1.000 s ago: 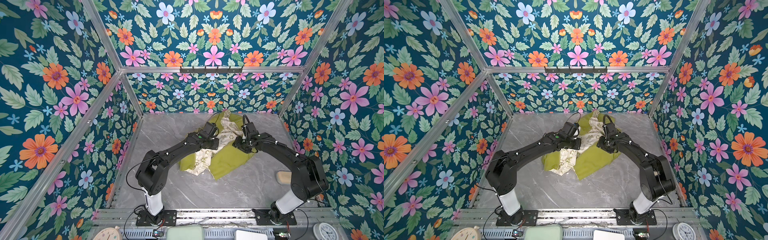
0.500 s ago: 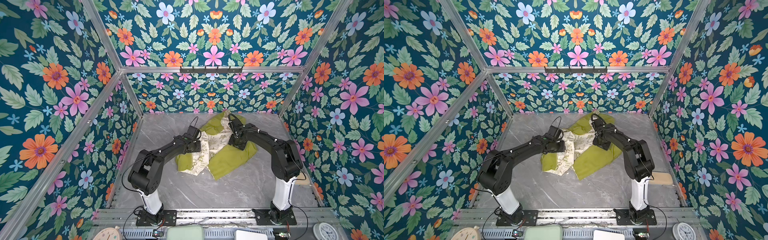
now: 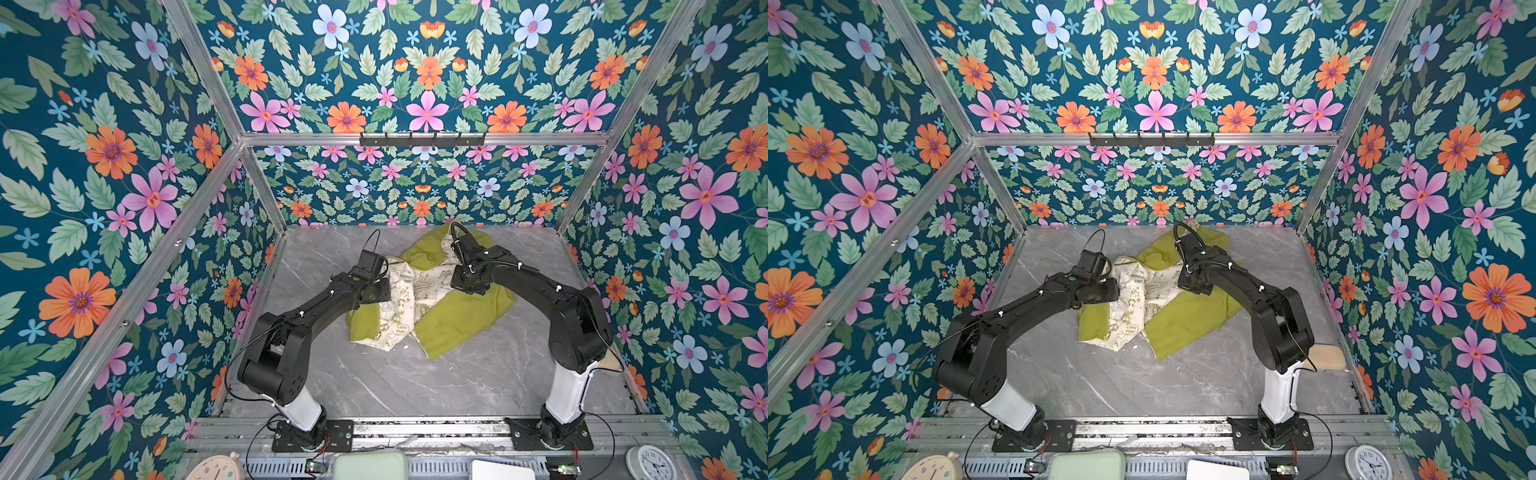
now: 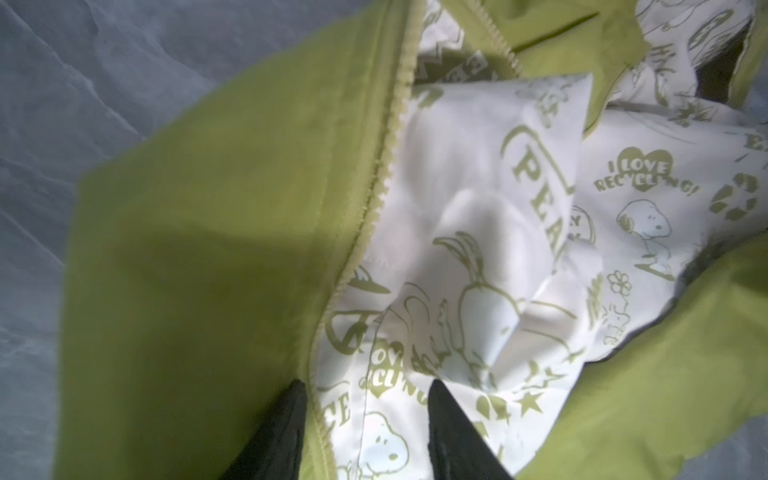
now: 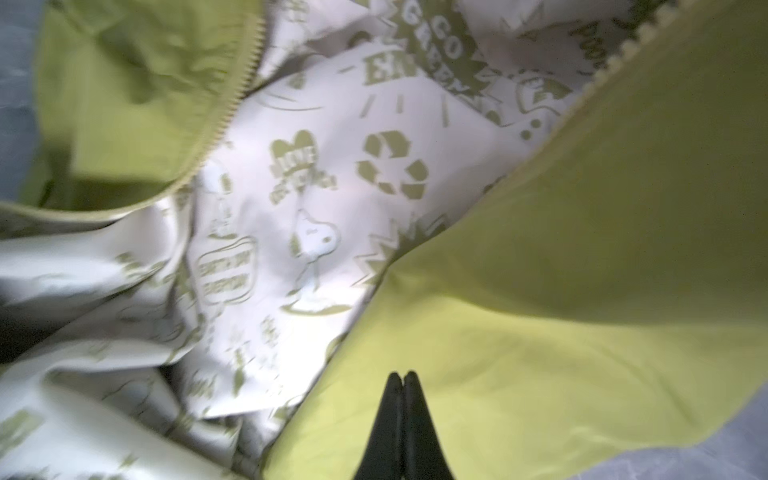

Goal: Zip up the jacket

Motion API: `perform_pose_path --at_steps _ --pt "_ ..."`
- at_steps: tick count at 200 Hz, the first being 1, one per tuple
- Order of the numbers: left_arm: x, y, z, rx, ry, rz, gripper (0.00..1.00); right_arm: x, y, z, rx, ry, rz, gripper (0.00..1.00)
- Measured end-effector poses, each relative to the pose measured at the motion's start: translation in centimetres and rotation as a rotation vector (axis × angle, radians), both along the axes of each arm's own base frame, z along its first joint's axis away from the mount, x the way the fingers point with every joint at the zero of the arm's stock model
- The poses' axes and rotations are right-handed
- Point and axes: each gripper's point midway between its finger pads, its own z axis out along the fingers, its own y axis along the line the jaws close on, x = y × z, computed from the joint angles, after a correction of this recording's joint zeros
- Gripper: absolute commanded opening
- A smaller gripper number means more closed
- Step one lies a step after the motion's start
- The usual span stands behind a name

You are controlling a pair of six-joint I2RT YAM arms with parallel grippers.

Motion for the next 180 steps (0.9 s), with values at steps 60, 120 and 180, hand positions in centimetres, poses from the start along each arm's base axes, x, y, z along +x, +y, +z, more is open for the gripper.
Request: perform_pose_path --at_steps 60,120,180 --pt "-0.9 -0.3 0.3 -0.033 0.003 -0.026 0.53 1.8 -1.7 -1.9 -0.171 0.078 -0.102 0.61" --pt "-2.0 0.0 -0.3 -0.036 0.026 -0.038 0.54 4.1 -4.4 -3.5 -0.296 0.119 -0.207 0.6" --pt "-1.7 0.2 0.5 -0.018 0.007 -0.035 0.54 1.7 -3.4 -3.7 -0.26 0.158 -0.17 0.1"
